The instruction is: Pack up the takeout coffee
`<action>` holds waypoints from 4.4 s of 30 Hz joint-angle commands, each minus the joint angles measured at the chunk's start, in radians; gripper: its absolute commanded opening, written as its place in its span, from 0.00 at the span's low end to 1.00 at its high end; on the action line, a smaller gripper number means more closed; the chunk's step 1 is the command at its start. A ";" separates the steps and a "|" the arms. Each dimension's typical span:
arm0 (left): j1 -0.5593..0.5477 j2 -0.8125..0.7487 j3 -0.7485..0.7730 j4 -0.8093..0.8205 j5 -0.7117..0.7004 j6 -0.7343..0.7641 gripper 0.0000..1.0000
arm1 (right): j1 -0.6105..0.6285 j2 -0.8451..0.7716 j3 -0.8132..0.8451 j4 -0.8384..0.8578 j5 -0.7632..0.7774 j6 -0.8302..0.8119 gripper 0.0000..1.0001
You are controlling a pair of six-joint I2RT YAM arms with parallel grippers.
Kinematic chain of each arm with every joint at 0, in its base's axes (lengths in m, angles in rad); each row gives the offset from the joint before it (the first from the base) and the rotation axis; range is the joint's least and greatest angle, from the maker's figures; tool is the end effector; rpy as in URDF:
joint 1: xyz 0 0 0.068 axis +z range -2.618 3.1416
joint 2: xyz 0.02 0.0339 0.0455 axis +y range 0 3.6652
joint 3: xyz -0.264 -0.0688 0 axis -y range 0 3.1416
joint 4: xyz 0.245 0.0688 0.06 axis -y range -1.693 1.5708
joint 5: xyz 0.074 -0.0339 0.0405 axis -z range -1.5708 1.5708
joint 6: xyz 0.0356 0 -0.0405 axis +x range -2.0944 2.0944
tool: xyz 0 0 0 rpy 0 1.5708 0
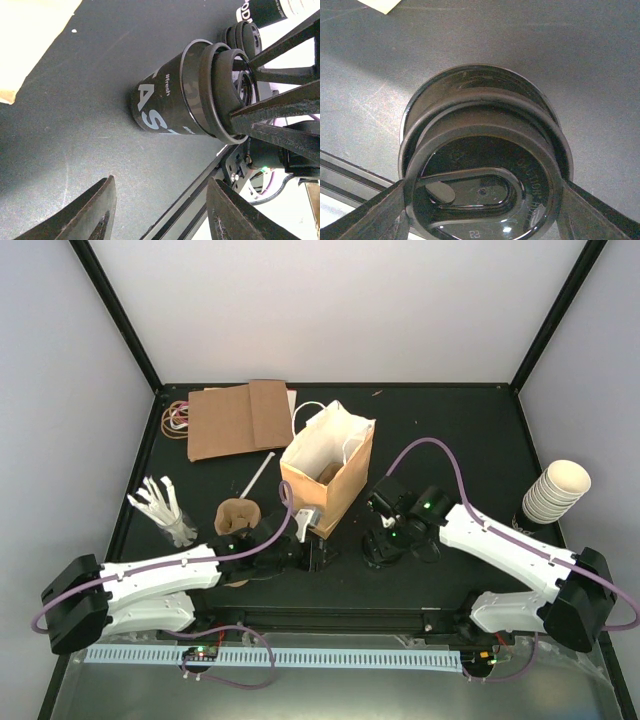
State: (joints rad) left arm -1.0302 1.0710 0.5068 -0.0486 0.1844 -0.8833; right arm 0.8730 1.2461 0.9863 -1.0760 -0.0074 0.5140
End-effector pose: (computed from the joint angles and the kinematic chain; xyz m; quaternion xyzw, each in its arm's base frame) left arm 0.1085 -0.1935 0.2022 0.1072 0.8782 -0.4222 0.1976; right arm 0.1370 0.1638 0.2522 -0.1777 0.9771 0.0778 0.0878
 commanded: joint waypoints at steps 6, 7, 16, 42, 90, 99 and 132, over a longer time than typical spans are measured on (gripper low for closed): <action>-0.007 0.029 0.008 0.063 -0.003 -0.009 0.51 | 0.009 0.006 0.050 0.015 0.015 -0.018 0.75; -0.007 0.030 0.010 0.063 -0.003 -0.008 0.51 | 0.010 0.006 0.054 0.014 0.019 -0.019 0.75; -0.007 0.038 0.017 0.062 -0.007 -0.003 0.50 | 0.010 0.027 0.068 0.010 0.024 -0.030 0.75; -0.007 0.056 0.024 0.060 -0.004 0.002 0.48 | 0.023 0.057 0.040 0.028 0.038 -0.032 0.75; -0.007 0.106 0.058 0.077 0.018 0.014 0.46 | 0.038 0.014 0.031 0.004 0.089 -0.002 0.75; -0.007 0.115 0.059 0.082 0.017 0.012 0.46 | 0.038 0.023 0.020 0.023 0.076 -0.007 0.75; -0.007 0.156 0.078 0.104 0.028 0.015 0.45 | 0.038 0.049 0.017 0.044 0.036 -0.029 0.75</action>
State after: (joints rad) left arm -1.0302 1.2167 0.5407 0.0177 0.1963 -0.8856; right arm 0.9039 1.2896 1.0126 -1.0519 0.0406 0.4953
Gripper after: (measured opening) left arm 0.453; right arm 0.749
